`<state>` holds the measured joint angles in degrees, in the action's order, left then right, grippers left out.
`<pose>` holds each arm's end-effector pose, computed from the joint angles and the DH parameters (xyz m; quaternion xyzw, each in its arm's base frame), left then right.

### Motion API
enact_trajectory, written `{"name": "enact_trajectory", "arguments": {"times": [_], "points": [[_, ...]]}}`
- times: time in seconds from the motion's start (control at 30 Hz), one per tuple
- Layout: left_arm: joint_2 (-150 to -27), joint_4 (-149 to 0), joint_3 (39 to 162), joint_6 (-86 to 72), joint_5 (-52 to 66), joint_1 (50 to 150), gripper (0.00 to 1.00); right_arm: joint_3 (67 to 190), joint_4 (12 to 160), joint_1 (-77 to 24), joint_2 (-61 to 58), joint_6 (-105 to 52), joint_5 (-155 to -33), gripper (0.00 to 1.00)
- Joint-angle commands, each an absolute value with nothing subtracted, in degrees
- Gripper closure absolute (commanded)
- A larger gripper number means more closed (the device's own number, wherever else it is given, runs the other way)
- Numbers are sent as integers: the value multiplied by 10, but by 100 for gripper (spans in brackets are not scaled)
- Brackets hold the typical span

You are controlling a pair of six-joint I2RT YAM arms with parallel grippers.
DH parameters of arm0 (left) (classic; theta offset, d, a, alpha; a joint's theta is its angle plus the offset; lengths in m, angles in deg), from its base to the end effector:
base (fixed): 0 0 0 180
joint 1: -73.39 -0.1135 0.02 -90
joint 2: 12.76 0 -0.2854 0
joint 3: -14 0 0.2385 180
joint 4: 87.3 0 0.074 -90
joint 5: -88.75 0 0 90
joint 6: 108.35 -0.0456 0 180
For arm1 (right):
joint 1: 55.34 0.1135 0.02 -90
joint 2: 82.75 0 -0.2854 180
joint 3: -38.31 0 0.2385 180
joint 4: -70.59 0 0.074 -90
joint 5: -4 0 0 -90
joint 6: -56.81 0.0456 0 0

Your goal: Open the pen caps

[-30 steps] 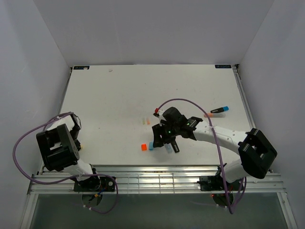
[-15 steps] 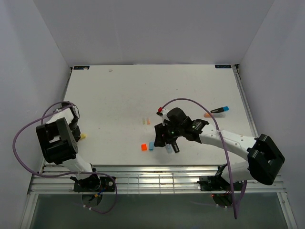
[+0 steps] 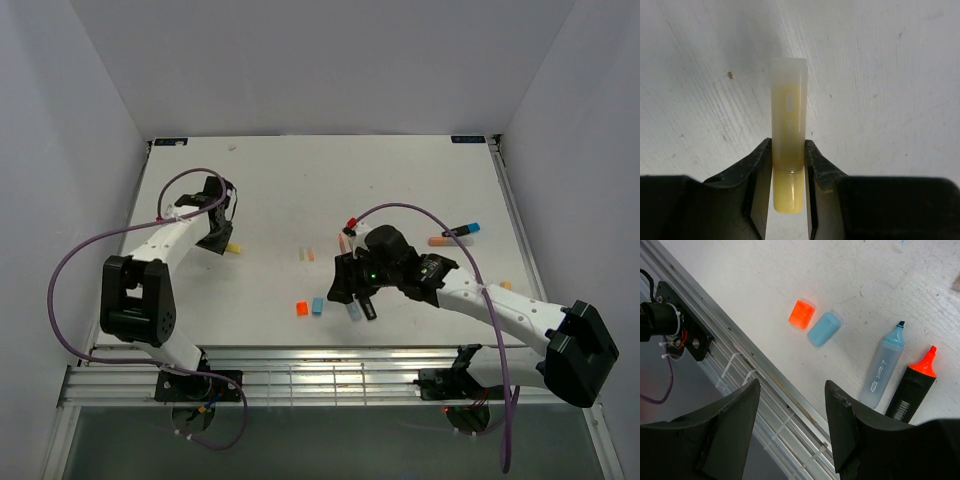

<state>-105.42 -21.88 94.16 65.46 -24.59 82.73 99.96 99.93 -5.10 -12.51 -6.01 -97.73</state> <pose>0.2894 -0.0293 0.2337 -0.6062 0.7625 0.0634 0.2169 0.1546 0.2004 0.2735 -0.2226 0.8668 0.3447 0.2833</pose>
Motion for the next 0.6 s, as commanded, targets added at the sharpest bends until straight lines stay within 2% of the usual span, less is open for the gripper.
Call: {"name": "enact_trajectory", "arguments": {"times": [0.0, 0.07, 0.2, 0.3, 0.5, 0.57], "points": [[-1000, -224, 947, 586, -224, 852, 100, 990, 984, -63, -154, -45, -979, 39], [-954, -286, 925, 547, -195, 875, 100, 982, 981, -73, -159, -44, -991, 39], [-836, -443, 793, 454, -117, 908, 100, 965, 958, -81, -160, -38, -1023, 39], [-766, -523, 725, 457, -66, 925, 100, 949, 926, -85, -166, -23, -1042, 39], [-746, -587, 701, 424, -12, 982, 100, 944, 877, -89, -153, -1, -1077, 39], [-758, -636, 692, 396, 63, 994, 100, 949, 869, -92, -146, -1, -1087, 39]]}}
